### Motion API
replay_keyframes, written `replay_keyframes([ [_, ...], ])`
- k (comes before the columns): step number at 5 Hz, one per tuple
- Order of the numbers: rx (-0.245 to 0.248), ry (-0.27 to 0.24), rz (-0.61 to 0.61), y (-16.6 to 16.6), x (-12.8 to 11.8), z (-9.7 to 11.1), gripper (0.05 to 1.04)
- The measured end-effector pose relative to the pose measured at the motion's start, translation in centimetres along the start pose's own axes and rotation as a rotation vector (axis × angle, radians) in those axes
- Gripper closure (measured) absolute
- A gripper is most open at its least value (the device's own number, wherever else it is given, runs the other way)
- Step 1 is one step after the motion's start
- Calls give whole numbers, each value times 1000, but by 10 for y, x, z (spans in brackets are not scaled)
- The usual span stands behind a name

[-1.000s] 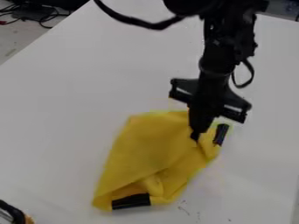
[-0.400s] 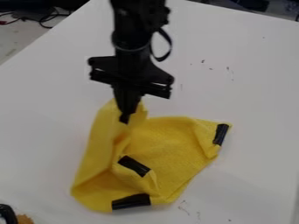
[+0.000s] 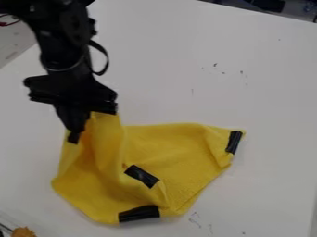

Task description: Unfold the cloth from the right side to left

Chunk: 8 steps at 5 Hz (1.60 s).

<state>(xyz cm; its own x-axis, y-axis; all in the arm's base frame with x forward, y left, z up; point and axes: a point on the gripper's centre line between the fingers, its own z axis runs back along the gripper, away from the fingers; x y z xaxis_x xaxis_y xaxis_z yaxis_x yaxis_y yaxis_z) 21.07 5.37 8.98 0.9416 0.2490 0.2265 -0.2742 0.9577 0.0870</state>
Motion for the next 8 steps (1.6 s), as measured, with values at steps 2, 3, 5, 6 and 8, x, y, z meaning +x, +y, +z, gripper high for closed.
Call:
replay_keyframes([
  [2, 10, -21, -5, 40, 6, -21, 1011],
  [3, 9, -12, -73, 54, 21, -31, 865],
  [5, 187, 33, -154, 90, 48, -9, 300],
  [6, 283, 71, -179, 102, 53, 3, 83],
  [8, 172, 46, -179, 87, 54, -7, 84],
])
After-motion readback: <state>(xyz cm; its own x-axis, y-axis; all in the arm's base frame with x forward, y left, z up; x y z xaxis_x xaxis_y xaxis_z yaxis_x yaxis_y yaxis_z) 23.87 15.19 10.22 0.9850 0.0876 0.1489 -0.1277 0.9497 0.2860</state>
